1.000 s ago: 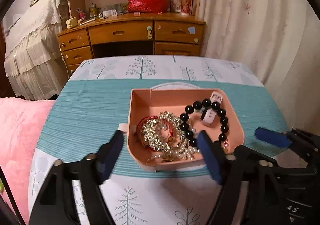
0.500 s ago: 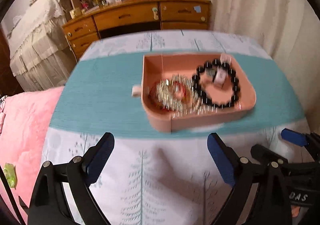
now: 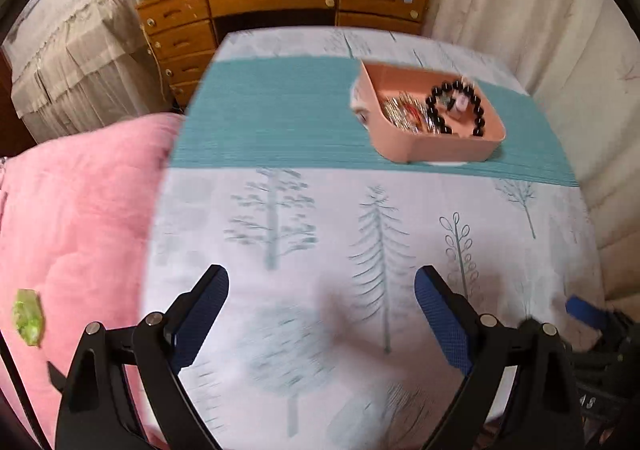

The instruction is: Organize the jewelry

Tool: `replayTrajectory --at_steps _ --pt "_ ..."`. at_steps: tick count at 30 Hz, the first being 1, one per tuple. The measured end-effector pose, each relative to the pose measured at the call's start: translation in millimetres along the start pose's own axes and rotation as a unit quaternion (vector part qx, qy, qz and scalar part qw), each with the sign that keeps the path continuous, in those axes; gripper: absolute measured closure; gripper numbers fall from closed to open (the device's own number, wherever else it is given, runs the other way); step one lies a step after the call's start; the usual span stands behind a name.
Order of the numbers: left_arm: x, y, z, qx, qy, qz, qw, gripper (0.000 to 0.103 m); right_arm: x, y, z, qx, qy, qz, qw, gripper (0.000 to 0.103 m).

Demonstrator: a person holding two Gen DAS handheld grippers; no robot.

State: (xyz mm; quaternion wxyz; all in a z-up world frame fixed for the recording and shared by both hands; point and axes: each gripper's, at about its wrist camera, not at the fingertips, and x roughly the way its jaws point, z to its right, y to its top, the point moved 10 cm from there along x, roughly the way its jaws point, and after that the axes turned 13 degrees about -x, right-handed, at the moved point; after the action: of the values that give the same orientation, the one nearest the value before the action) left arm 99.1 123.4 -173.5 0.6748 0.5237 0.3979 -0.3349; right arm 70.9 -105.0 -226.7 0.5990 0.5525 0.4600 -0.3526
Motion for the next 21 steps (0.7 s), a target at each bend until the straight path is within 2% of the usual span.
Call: replayTrajectory --at_steps 3,6,9,11,15,17,19,21 --pt "-44.8 15.6 -15.6 -0.001 0.019 0.019 0.9996 0.010 -38.3 -18.2 -19.4 -0.002 -0.007 0.006 1.000 0.011" --pt "-92.0 32.1 -19.7 -0.011 -0.005 0.056 0.9984 0.010 -68.6 -23.5 -27.0 -0.006 -0.008 0.021 1.000 0.010" --pt "-134.6 45.5 -7.8 -0.009 -0.035 0.101 0.9943 0.007 -92.5 -15.4 -27.6 -0.017 -0.014 0.041 0.999 0.008" --pt "-156.9 53.1 4.3 0.000 -0.023 0.134 0.9907 0.001 -106.2 -4.9 -23.5 -0.026 -0.017 0.058 0.998 0.007" --pt "-188.4 63.4 41.8 0.015 0.000 0.186 0.9824 0.001 -131.6 21.0 -9.1 -0.037 0.000 0.087 0.996 0.007" --pt "-194.8 62.9 71.5 0.021 -0.010 0.184 0.9827 0.001 -143.9 27.9 4.1 -0.034 0.004 0.087 0.996 0.007" --pt "-192.0 59.1 101.5 0.034 -0.034 0.164 0.9853 0.001 -155.1 30.5 19.0 -0.025 0.014 0.086 0.996 0.006" --pt "-185.5 54.0 124.6 0.058 -0.038 0.150 0.9863 0.001 -160.1 30.2 31.1 -0.024 0.022 0.079 0.996 0.004"
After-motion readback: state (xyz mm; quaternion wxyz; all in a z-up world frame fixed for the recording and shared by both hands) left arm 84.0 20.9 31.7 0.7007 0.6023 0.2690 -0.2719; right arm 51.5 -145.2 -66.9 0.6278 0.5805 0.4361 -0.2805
